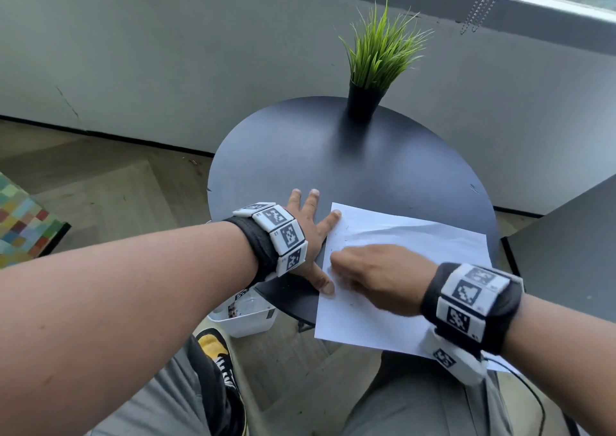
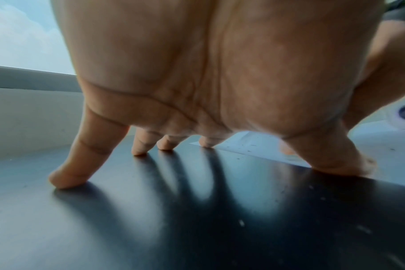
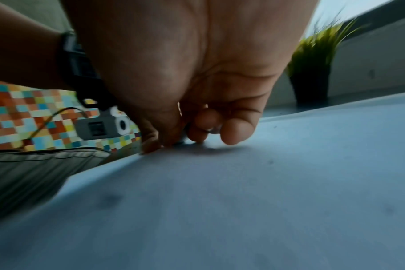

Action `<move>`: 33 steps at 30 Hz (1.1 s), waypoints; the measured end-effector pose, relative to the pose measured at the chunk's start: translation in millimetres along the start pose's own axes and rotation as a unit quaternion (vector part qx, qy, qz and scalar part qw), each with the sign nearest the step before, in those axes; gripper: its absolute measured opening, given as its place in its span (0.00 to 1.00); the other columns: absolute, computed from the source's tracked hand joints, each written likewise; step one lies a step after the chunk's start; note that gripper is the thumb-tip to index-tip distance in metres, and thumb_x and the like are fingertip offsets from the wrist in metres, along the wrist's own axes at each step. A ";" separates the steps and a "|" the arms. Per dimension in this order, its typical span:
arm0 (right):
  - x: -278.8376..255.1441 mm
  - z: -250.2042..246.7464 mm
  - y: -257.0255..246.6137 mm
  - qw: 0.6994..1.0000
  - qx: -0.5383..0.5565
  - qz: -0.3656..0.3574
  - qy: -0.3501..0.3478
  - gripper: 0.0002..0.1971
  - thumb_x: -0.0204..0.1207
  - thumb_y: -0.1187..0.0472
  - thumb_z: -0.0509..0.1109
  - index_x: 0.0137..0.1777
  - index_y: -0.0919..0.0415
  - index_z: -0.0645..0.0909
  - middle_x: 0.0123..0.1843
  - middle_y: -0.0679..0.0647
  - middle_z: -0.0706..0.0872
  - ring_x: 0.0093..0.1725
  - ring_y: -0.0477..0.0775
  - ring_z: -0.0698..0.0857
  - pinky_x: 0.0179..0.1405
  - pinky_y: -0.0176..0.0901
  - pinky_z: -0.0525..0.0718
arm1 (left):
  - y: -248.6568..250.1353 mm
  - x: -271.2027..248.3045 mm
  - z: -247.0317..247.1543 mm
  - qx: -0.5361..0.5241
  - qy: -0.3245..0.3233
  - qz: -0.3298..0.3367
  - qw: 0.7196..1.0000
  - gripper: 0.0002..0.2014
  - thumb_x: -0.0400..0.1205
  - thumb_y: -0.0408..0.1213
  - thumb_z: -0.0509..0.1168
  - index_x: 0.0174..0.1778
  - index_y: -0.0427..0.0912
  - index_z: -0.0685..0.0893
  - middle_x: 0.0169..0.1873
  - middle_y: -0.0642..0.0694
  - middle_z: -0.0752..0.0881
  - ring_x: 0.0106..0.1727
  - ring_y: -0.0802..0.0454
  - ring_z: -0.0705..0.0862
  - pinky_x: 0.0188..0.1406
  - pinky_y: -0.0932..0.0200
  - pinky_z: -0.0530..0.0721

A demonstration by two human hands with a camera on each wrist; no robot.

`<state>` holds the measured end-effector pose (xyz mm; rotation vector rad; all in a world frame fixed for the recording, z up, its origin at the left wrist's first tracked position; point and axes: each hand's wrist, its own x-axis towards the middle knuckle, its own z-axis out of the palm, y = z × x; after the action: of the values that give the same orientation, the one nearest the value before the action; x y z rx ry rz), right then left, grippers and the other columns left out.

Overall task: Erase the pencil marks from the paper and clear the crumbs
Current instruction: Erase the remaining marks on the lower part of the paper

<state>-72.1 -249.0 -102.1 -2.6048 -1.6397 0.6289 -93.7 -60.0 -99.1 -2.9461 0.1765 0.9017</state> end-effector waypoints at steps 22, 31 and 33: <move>33.9 -18.5 22.8 0.979 0.038 0.193 0.057 0.10 0.84 0.48 0.54 0.56 0.54 0.68 0.50 0.55 0.85 0.49 0.64 0.81 0.48 0.56 0.82 | -3.7 -0.1 -4.5 -0.022 0.030 0.006 0.999 0.65 0.60 0.79 0.70 0.86 0.64 0.39 0.87 0.42 0.39 0.86 0.30 0.40 0.72 0.22 0.66; 5.2 -10.0 2.7 1.000 0.003 -0.019 -0.012 0.07 0.84 0.55 0.60 0.60 0.49 0.72 0.54 0.47 0.80 0.53 0.55 0.80 0.49 0.51 0.78 | 0.0 -1.1 1.5 -0.008 0.017 0.002 1.000 0.70 0.56 0.82 0.68 0.85 0.62 0.33 0.85 0.41 0.30 0.85 0.30 0.34 0.70 0.16 0.61; 12.5 -20.6 22.3 0.998 0.022 0.056 0.021 0.07 0.83 0.56 0.60 0.59 0.48 0.72 0.57 0.47 0.82 0.55 0.56 0.80 0.50 0.49 0.77 | 1.2 -1.4 0.2 -0.010 0.012 0.004 1.000 0.69 0.58 0.82 0.68 0.85 0.62 0.33 0.85 0.41 0.30 0.85 0.30 0.34 0.71 0.16 0.60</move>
<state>-41.2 -244.0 -92.0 -2.6734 -1.4593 0.6029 -95.1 -61.0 -98.5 -2.9770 0.1803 0.8758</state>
